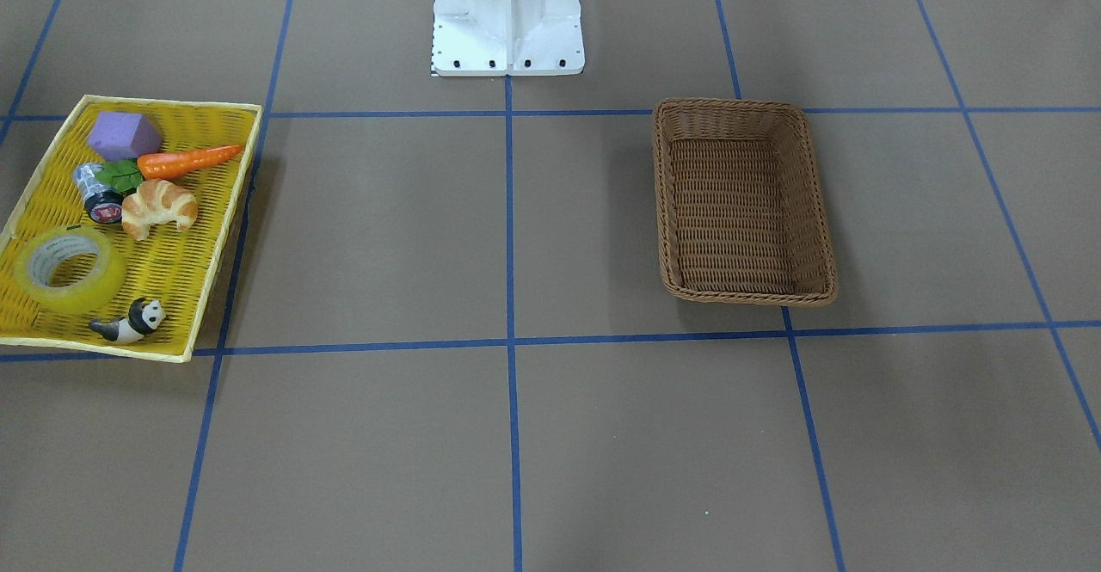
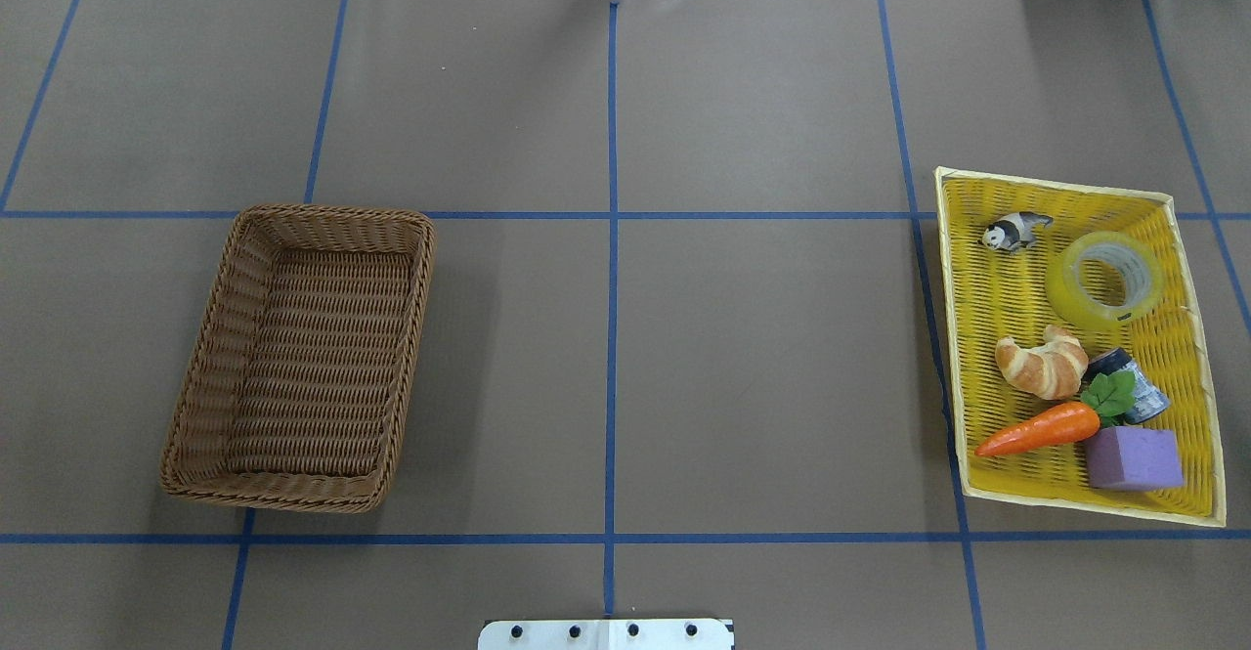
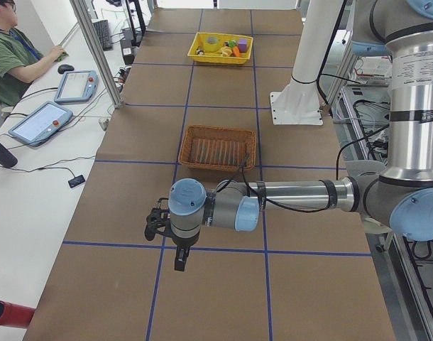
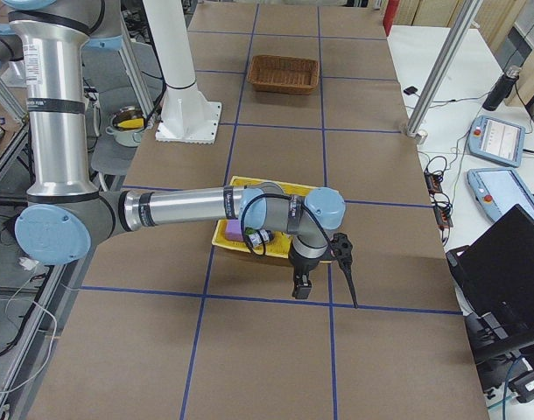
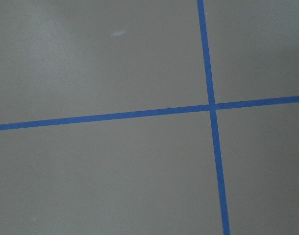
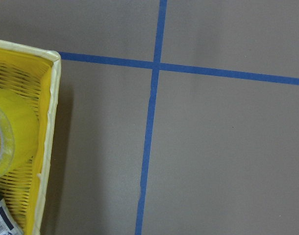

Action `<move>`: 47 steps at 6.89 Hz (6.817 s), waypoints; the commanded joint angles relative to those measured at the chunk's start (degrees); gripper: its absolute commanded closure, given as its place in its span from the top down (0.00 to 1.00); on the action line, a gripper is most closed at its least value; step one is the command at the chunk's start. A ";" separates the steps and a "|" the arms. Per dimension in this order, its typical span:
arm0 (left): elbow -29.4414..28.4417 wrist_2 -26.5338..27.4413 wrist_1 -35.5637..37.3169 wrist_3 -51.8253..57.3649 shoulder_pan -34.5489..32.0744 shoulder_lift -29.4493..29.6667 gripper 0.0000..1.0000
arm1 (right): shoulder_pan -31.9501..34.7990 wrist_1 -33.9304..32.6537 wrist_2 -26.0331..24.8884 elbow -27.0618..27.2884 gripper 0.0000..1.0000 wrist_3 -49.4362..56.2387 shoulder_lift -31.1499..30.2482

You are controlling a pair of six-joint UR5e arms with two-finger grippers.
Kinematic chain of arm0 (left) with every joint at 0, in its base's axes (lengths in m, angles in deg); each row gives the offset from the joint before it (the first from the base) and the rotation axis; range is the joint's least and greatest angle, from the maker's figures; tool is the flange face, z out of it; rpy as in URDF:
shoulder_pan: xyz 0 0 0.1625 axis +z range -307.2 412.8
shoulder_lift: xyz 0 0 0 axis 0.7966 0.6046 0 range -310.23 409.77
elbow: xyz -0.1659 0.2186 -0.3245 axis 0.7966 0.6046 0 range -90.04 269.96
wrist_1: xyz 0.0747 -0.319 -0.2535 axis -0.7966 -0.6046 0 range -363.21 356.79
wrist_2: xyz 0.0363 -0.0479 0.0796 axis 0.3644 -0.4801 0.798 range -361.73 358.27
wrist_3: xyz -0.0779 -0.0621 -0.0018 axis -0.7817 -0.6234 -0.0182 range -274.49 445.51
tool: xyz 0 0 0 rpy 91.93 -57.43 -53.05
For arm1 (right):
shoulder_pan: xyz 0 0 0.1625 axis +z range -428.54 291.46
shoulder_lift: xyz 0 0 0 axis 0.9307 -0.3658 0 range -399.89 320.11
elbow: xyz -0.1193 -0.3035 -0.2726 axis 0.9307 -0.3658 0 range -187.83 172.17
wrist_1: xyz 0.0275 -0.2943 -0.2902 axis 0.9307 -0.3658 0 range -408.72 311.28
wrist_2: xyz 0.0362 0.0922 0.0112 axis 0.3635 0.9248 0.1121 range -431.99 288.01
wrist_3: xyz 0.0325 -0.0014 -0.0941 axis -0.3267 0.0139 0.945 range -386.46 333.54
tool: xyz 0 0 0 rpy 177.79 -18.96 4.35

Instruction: Move tape to another basket

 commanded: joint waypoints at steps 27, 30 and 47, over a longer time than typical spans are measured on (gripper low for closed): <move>3.38 -0.19 -0.19 0.58 0.09 -1.02 0.98 | -25.17 9.32 -7.90 -6.78 0.99 7.41 10.51; 3.47 -0.19 -0.28 0.58 0.09 -1.02 0.98 | -25.26 9.32 -8.53 -8.72 0.80 7.96 11.03; 3.73 -3.01 -38.63 -33.71 3.15 -1.28 0.98 | -31.92 52.01 4.84 4.81 0.00 -63.01 14.72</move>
